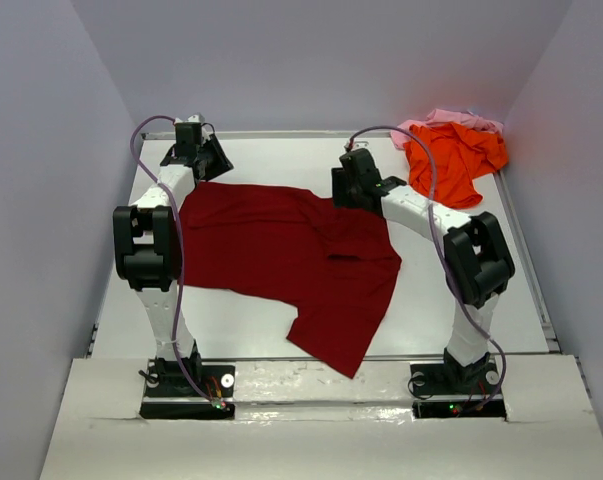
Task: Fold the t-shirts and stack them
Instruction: Fold the tshirt
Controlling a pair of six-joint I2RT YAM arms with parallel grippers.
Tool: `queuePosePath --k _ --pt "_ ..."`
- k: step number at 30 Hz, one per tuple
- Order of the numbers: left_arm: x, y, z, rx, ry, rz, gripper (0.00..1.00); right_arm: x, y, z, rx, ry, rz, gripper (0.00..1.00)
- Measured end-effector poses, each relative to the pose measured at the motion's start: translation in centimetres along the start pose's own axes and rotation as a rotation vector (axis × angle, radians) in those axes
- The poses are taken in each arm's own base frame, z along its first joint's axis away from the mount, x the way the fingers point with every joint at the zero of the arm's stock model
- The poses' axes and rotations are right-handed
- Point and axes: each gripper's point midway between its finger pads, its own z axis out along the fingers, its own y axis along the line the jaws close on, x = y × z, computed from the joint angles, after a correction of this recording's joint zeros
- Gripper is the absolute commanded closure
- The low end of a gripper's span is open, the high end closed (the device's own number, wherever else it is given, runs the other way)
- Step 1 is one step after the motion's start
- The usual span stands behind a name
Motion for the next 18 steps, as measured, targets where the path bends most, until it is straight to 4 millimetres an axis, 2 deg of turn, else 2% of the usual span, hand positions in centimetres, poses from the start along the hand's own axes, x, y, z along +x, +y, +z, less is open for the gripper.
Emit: queuePosePath --k 5,9,13,18 --pt "0.0 -0.1 0.0 0.003 0.002 0.0 0.56 3.9 -2.9 3.7 0.122 0.095 -0.024 0.35" --pt "0.0 -0.1 0.0 0.004 0.003 -0.001 0.56 5.4 -4.4 5.3 0.169 0.141 -0.027 0.35" --pt "0.1 -0.1 0.0 0.006 0.003 -0.001 0.56 4.8 -5.7 6.2 0.195 0.138 -0.005 0.35" --pt "0.1 -0.1 0.0 0.006 0.003 0.0 0.56 2.4 -7.7 6.5 0.246 0.09 0.024 0.35"
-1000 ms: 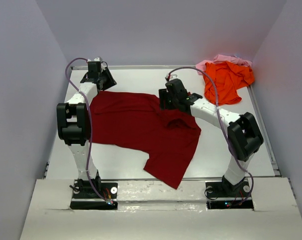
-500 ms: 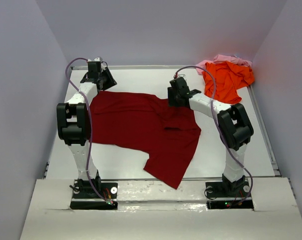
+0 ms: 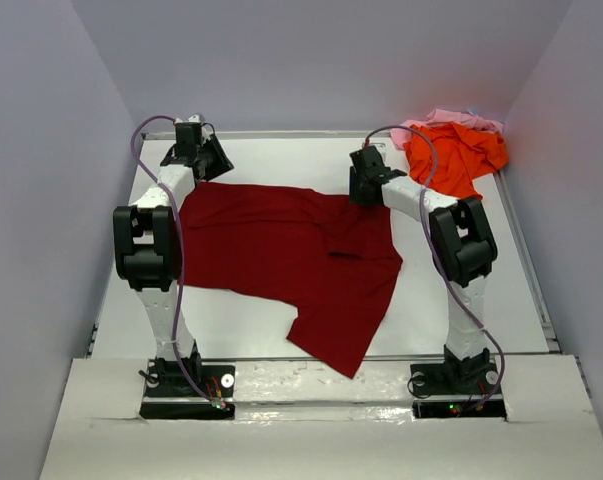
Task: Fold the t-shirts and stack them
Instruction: Fold the tshirt
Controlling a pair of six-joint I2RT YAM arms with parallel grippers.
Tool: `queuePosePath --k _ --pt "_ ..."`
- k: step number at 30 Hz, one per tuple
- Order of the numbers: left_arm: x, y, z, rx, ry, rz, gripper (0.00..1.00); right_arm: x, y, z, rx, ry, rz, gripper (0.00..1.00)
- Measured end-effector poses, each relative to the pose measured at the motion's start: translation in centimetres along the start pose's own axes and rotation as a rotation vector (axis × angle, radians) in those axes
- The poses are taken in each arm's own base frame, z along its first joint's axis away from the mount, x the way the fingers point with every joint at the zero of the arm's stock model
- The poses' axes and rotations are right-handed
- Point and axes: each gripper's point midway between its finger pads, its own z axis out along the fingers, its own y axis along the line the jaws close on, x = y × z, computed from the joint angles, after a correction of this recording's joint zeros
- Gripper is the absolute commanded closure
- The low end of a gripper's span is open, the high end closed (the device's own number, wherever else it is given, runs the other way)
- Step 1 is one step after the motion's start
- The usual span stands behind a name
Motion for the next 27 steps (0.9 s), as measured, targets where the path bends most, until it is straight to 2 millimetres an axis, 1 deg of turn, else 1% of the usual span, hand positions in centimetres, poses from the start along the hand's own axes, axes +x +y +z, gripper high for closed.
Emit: queuePosePath --k 2,6,9,12,15,17,21,27 --pt "0.0 0.0 0.0 0.0 0.0 0.0 0.56 -0.7 -0.8 0.4 0.021 -0.011 0.01 0.36" --pt "0.0 0.0 0.0 0.0 0.0 0.0 0.56 -1.4 -2.8 2.2 0.076 -0.011 0.029 0.36" --pt "0.0 0.0 0.0 -0.001 0.0 0.0 0.56 -1.0 -3.9 3.5 0.1 0.011 0.04 0.36" --pt "0.0 0.0 0.0 -0.001 0.0 0.0 0.56 -1.3 -4.6 3.8 0.107 0.015 0.054 0.36" --pt "0.0 0.0 0.0 -0.002 -0.001 0.0 0.56 -1.7 -4.6 4.0 0.109 0.013 0.057 0.36" --pt "0.0 0.1 0.0 -0.004 -0.002 0.0 0.56 -1.9 -4.6 4.7 0.112 0.015 0.06 0.36" --pt "0.0 0.1 0.0 -0.008 -0.003 0.001 0.56 -2.9 -4.5 5.5 0.111 0.008 0.068 0.36" --pt "0.0 0.1 0.1 -0.018 -0.007 0.005 0.56 -5.8 -4.8 7.4 0.105 -0.012 0.082 0.36"
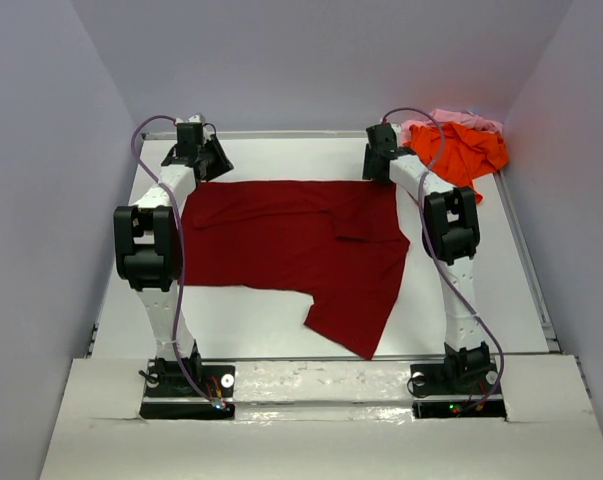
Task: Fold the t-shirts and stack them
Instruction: Fold the tshirt
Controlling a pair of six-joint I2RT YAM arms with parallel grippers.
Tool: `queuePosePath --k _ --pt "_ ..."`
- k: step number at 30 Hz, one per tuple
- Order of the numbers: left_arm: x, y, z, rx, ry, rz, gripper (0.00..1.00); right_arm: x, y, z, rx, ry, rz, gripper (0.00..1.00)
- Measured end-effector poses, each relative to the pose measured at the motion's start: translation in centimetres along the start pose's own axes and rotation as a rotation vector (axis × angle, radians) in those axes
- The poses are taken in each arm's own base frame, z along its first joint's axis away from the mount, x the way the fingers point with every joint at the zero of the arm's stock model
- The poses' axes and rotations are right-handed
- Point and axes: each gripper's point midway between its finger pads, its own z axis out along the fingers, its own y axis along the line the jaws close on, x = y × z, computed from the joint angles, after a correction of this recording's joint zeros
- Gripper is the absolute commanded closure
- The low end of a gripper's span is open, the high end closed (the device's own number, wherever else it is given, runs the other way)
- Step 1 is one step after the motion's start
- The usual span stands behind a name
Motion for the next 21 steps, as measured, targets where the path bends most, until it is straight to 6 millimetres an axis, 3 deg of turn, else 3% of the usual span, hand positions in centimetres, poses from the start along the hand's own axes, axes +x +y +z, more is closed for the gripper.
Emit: queuePosePath --k 11,17,21 --pt "0.0 0.6 0.2 -0.026 -0.005 0.006 0.56 -4.2 0.3 2.4 -0.064 -0.045 0.031 0.35" --pt "1.6 2.1 1.6 -0.087 0.024 0.009 0.56 -3.5 1.4 2.1 -0.167 -0.007 0.013 0.35" --pt "3.8 3.6 2.8 -0.152 0.072 0.017 0.56 -1.5 1.1 -0.8 -0.226 0.052 -0.001 0.35"
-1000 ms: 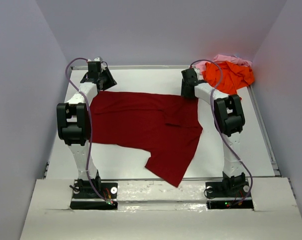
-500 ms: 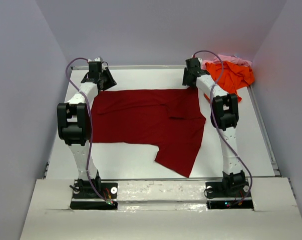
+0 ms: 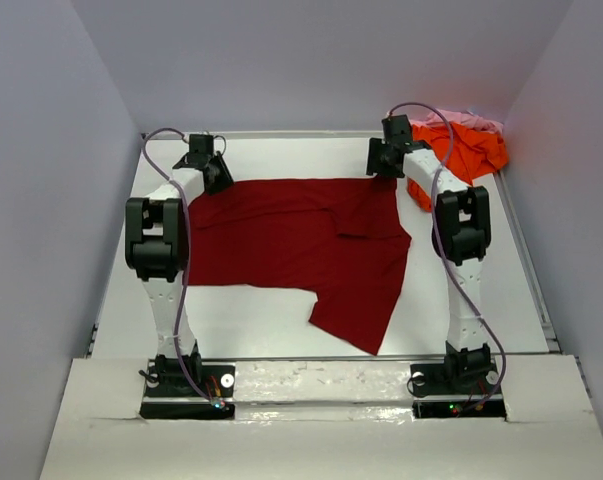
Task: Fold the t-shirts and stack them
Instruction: Fold the tshirt
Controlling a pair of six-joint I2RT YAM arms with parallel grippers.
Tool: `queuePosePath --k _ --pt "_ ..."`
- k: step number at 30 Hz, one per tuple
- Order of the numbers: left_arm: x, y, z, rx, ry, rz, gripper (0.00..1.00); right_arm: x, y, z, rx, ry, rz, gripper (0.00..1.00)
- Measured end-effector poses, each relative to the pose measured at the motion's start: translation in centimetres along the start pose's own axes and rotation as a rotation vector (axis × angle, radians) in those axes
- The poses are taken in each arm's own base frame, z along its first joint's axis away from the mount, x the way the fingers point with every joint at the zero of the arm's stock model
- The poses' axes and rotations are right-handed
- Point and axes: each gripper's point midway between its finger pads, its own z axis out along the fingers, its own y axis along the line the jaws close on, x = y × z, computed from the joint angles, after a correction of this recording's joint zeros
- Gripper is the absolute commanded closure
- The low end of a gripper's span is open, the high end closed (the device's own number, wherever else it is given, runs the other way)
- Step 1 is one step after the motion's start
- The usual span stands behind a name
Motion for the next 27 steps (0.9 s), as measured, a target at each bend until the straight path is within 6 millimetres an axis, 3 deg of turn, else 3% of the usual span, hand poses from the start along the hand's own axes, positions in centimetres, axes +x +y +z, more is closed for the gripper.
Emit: queuePosePath --k 5,9,14,27 --pt "2.5 0.9 1.3 -0.073 0.05 0.027 0.56 -1.3 0.9 -4.3 -0.07 -0.041 0.01 0.35" --pt "3.1 0.8 1.2 -0.102 0.058 0.052 0.57 -2.4 1.5 -5.8 -0.11 -0.084 0.022 0.35" --pt "2.7 0.6 1.4 -0.14 0.039 0.078 0.57 -0.7 1.9 -5.0 -0.138 -0.042 0.036 0.36" --pt "2.4 2.6 2.1 -0.232 0.036 0.091 0.57 3.2 2.0 -1.3 -0.136 0.065 0.068 0.35"
